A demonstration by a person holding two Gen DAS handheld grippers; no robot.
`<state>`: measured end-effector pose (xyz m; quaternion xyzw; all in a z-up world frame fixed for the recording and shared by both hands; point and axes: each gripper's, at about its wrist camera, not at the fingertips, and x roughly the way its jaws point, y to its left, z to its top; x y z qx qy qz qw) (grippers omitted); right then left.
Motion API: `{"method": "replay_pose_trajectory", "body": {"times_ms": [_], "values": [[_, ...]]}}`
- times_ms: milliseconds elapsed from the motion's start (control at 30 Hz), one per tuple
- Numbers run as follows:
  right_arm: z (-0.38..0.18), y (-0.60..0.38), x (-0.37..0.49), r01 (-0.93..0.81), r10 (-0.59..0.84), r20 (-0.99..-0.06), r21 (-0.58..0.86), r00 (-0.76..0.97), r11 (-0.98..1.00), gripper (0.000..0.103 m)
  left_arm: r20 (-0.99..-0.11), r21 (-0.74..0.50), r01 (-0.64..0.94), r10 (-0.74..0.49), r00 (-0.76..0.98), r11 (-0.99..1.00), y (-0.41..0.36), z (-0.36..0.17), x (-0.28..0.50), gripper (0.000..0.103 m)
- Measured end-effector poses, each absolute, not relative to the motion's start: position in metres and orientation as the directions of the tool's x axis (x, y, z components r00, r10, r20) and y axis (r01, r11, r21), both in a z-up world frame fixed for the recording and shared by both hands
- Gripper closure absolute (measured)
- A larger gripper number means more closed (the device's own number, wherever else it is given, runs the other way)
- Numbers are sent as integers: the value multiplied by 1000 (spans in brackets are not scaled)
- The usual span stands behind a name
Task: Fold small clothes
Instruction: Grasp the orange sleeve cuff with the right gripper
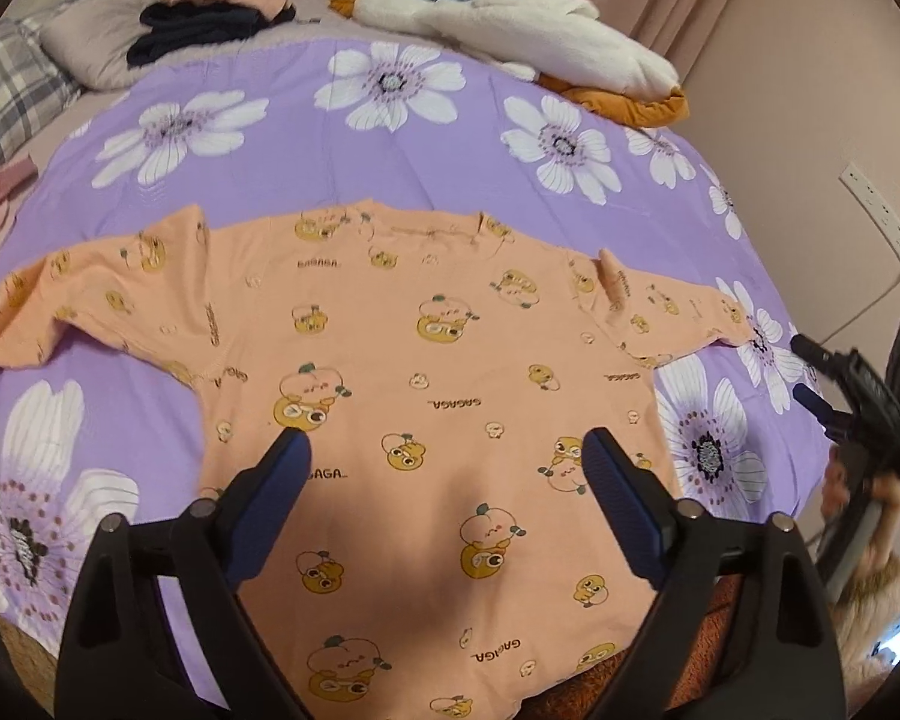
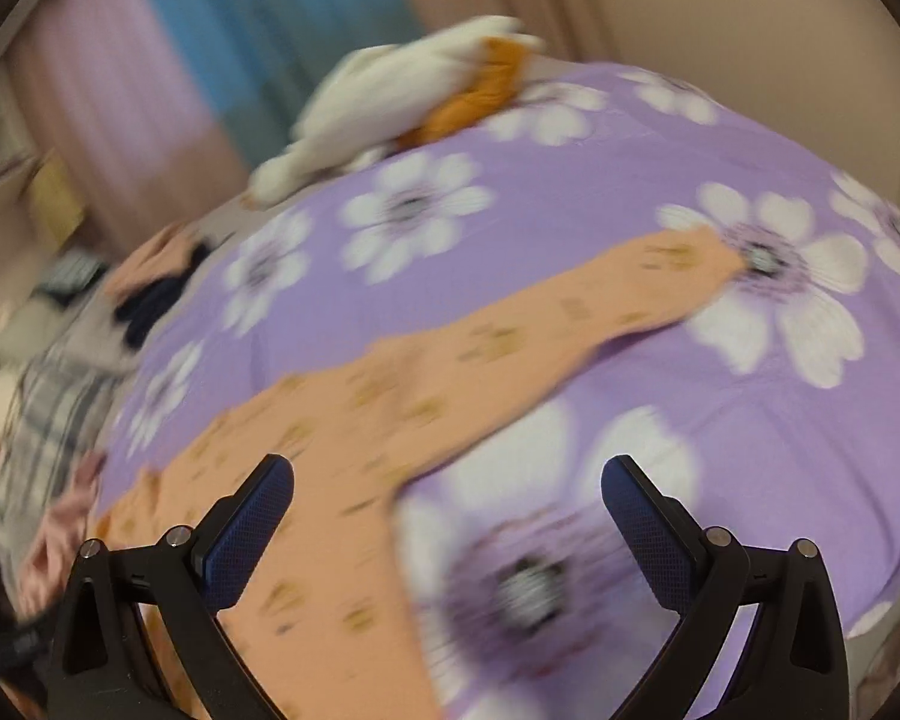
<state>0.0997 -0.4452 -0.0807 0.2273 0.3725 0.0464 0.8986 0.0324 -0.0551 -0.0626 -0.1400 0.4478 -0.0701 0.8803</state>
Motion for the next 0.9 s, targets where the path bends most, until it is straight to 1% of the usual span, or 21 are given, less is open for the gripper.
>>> {"method": "replay_pose_trajectory", "body": {"times_ms": [67,100,167,233,300,467,500,533,567,600,633,700,800,867,900], "values": [[-94,-479,120,175,223,-670,473,708,864,5,-783,-321,-22,-252,569,947,-54,-72,37,18],[-100,-492,129,212,202,-682,472,703,856,9,-792,-322,-34,-250,558,946,-53,-76,39,21],[-111,-516,150,287,143,-706,454,694,844,12,-804,-323,-48,-248,541,945,-53,-85,43,23],[-121,-532,168,320,136,-719,460,681,828,22,-809,-318,-54,-242,535,946,-54,-91,46,25],[-134,-549,189,364,142,-731,486,667,795,26,-817,-319,-67,-238,525,946,-54,-95,50,25],[-163,-573,226,418,168,-715,565,678,711,27,-812,-355,-78,-266,519,932,-53,-99,57,25],[-165,-575,230,420,167,-707,574,687,703,36,-815,-355,-82,-266,515,931,-53,-100,59,25],[-165,-576,233,424,157,-704,574,693,700,51,-816,-356,-84,-266,513,931,-53,-101,59,25],[-163,-576,235,427,153,-706,571,692,701,60,-816,-359,-85,-268,512,930,-53,-101,60,25],[-160,-576,237,427,148,-708,564,690,707,80,-815,-362,-83,-272,512,928,-53,-101,61,25],[-154,-576,238,423,138,-705,557,696,715,97,-812,-365,-82,-275,514,927,-53,-101,61,25],[-140,-581,231,408,104,-674,555,732,725,97,-812,-368,-88,-274,515,926,-52,-101,62,25],[-120,-595,210,386,77,-602,600,795,700,97,-808,-371,-92,-273,522,924,-51,-101,64,25],[-118,-603,199,403,39,-594,591,803,699,97,-810,-365,-92,-267,522,926,-51,-103,64,25],[-120,-604,198,419,21,-607,573,794,704,97,-810,-366,-93,-268,521,926,-50,-103,64,26]]}}
